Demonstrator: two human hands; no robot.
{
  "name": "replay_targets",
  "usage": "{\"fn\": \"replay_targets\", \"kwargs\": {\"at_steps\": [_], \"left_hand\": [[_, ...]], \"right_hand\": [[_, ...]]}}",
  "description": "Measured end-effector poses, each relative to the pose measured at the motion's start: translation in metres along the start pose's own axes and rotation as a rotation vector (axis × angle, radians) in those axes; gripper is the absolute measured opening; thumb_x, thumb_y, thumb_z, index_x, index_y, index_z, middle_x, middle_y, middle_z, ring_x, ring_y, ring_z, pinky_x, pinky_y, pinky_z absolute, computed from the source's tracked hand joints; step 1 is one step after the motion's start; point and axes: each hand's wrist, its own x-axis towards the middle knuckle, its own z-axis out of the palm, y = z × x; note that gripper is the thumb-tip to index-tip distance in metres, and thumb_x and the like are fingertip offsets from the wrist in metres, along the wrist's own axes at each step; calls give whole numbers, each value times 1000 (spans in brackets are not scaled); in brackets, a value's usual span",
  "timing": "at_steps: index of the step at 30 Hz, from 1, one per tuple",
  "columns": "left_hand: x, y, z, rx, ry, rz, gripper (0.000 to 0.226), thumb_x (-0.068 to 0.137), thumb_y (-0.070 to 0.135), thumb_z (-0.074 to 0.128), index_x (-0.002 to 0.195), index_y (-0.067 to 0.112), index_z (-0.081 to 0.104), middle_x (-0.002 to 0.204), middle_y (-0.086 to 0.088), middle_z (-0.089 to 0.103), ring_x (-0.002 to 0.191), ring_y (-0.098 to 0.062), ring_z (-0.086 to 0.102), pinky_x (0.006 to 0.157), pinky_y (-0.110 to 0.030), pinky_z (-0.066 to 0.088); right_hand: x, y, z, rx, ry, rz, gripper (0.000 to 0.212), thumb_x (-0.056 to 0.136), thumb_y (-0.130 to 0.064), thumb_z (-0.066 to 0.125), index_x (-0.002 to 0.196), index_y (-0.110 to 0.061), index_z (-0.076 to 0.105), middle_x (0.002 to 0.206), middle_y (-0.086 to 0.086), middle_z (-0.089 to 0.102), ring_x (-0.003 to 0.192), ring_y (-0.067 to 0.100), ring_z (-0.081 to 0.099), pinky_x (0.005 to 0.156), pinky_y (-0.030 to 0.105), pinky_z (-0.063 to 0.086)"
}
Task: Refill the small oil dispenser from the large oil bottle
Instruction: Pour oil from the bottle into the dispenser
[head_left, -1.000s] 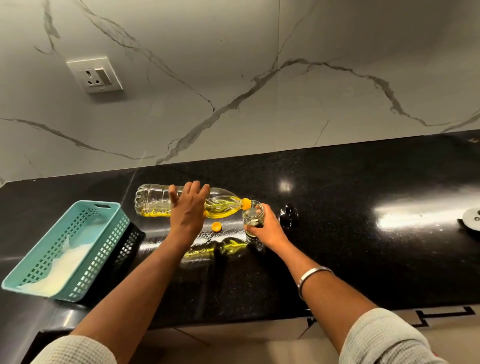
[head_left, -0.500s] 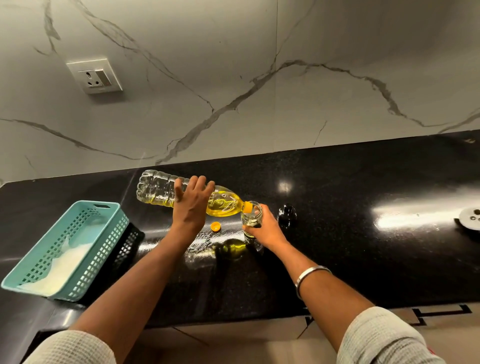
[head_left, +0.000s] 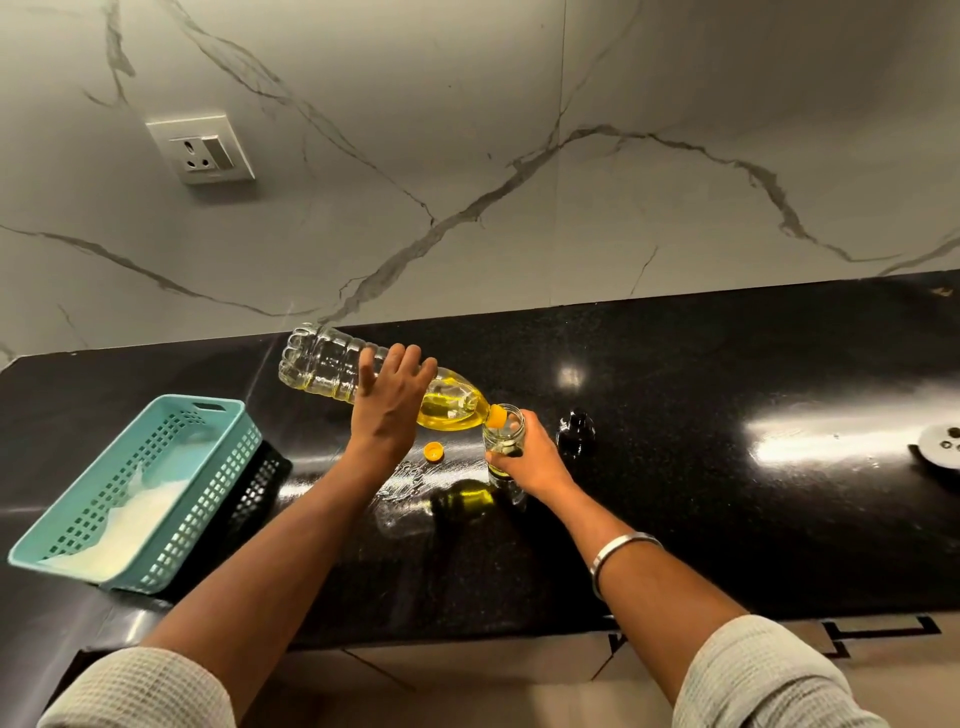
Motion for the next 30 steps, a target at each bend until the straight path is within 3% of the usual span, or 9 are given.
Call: {"fn": "replay_targets", "kwargs": {"at_steps": [30], "left_hand": [[2, 2, -4, 32, -10, 5, 71, 62, 1, 72, 123, 30, 53, 123, 3, 52, 124, -21, 47, 101, -41, 13]], "right_hand": [[0, -2, 0, -28, -10, 18, 63, 75, -16, 80, 127, -19, 44, 128, 3, 52, 114, 17, 53, 95, 29, 44]]}}
